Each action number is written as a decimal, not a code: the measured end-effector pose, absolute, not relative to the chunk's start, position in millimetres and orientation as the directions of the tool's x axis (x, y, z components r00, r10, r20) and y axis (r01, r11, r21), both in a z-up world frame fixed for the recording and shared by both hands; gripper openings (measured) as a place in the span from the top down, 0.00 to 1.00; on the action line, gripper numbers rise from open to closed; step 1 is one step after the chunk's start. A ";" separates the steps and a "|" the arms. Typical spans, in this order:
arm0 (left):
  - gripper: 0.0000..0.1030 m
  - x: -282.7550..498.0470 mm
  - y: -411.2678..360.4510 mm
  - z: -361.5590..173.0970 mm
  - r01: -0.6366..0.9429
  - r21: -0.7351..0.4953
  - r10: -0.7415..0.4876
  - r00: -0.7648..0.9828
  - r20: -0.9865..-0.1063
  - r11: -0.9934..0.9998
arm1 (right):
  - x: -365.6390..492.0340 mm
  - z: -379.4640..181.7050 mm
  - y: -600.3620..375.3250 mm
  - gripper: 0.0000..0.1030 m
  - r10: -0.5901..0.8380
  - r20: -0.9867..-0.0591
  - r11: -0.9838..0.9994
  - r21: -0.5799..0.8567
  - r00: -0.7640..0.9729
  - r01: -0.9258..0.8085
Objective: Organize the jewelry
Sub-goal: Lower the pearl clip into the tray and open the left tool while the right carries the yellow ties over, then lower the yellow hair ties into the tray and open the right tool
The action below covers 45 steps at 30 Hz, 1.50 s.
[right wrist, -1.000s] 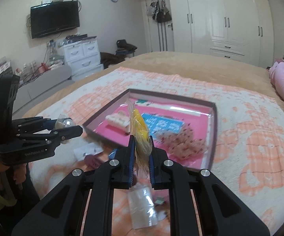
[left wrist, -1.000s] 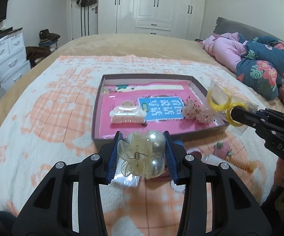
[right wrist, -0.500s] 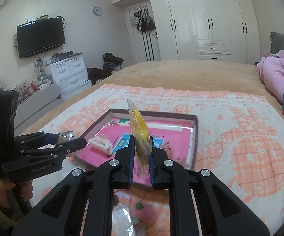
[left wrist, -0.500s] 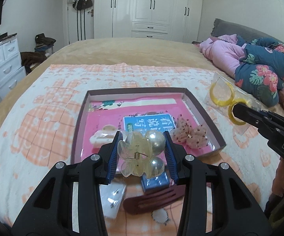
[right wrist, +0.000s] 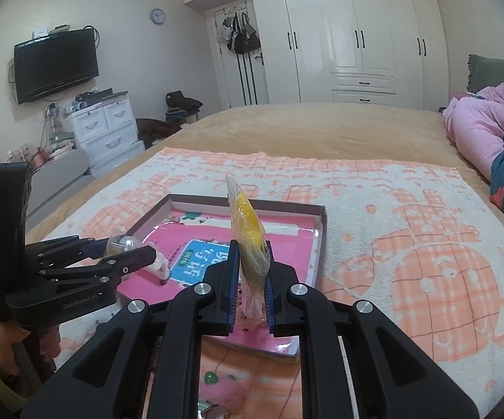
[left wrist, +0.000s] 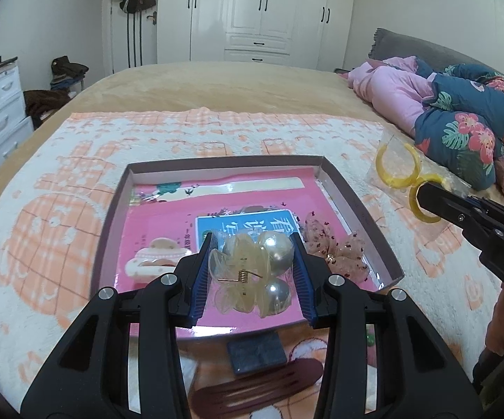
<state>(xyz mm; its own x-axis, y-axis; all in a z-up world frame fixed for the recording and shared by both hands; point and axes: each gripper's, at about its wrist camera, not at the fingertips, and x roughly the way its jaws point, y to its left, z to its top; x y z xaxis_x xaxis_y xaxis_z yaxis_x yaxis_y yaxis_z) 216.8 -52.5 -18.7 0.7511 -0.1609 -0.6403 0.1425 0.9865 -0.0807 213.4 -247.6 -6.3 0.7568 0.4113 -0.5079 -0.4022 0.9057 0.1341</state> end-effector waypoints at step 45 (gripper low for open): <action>0.68 241.9 -58.9 -66.3 0.160 -0.094 -0.181 0.708 -0.682 0.983 | 278.7 -79.9 -226.3 0.87 0.234 -0.657 0.945 -0.019 0.716 -0.326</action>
